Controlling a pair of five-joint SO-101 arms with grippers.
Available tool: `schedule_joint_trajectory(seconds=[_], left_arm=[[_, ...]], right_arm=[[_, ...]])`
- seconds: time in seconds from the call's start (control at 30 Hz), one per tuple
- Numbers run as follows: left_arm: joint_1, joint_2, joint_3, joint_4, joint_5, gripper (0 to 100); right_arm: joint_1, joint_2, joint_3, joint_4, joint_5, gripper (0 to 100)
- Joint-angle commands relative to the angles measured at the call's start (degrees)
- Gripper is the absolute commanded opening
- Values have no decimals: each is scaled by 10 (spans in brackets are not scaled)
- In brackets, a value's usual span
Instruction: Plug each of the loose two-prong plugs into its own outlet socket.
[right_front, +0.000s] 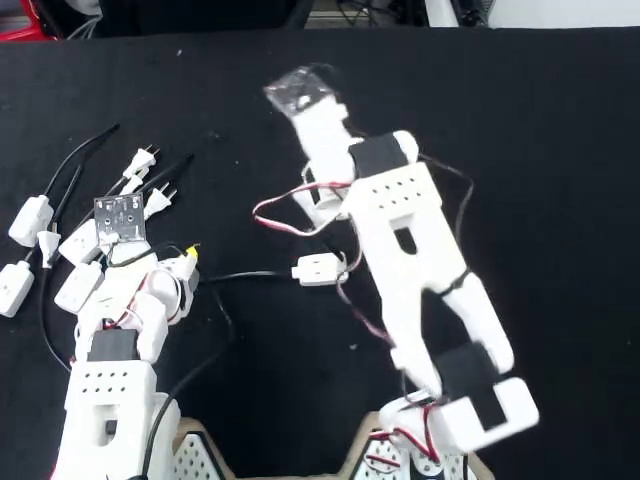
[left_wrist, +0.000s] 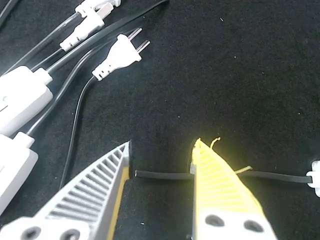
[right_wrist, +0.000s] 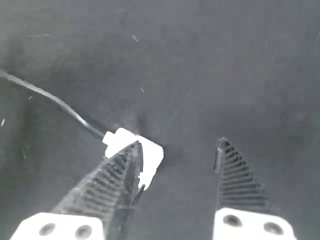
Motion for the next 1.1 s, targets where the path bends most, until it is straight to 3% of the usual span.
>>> schedule_joint_trajectory(seconds=[0.0,0.07,0.17,0.37,0.57,0.67,0.97,1.07], left_arm=[[-7,-9,-2,2,-4,202],[-7,-9,-2,2,-4,202],[-26,-9,-5,2,-4,202],[-35,-9,-7,2,-2,202],[-35,-9,-7,2,-3,202],[-36,-9,-7,1,-3,202],[-40,-9,-7,1,-3,202],[-41,-9,-7,1,-3,202]], right_arm=[[-53,-57,-36,4,163,222],[-76,-69,-38,4,208,222],[-87,-87,-56,1,211,222],[-40,-136,-196,23,142,222],[-45,-140,-289,171,205,225],[-84,-143,-287,231,235,225],[-130,-139,-108,227,271,230],[-153,-139,-89,227,269,276]])
